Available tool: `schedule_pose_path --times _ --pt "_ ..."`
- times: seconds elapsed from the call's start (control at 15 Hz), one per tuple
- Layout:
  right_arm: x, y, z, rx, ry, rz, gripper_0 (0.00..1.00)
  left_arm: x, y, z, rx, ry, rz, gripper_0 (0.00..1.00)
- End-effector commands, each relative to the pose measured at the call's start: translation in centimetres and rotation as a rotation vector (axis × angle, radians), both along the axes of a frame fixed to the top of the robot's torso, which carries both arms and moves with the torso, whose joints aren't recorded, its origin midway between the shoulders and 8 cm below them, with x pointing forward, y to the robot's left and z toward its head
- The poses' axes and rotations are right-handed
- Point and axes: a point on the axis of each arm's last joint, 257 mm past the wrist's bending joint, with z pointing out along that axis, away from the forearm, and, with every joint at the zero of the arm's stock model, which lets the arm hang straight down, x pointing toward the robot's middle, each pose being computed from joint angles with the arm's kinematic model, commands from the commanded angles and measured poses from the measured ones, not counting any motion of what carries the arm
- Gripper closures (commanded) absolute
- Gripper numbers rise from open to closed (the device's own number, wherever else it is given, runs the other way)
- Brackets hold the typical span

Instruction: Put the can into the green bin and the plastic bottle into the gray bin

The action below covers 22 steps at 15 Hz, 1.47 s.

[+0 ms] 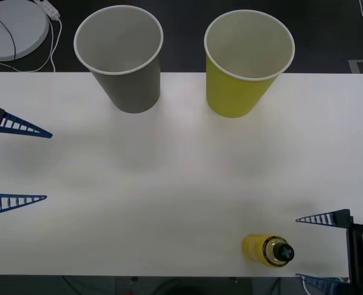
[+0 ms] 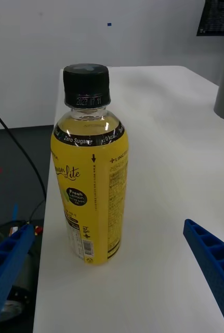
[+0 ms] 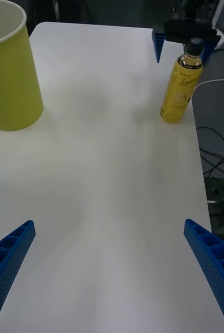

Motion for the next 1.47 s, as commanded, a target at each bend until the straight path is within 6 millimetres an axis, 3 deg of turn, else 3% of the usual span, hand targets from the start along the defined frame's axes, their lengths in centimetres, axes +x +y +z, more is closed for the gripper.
schedule_pose_path --times 0.07,0.93,1.47 --pt "0.5 1.2 -0.3 0.013 -0.012 -0.001 0.0 0.0 0.0 0.0 0.0 0.0 0.0 0.0" --pt "0.6 5.9 -0.6 0.079 0.066 0.081 0.0 0.0 0.0 0.0 0.0 0.0 0.0 0.0" --pt "0.8 7.1 0.1 0.092 0.069 0.116 0.0 0.0 0.0 0.0 0.0 0.0 0.0 0.0"
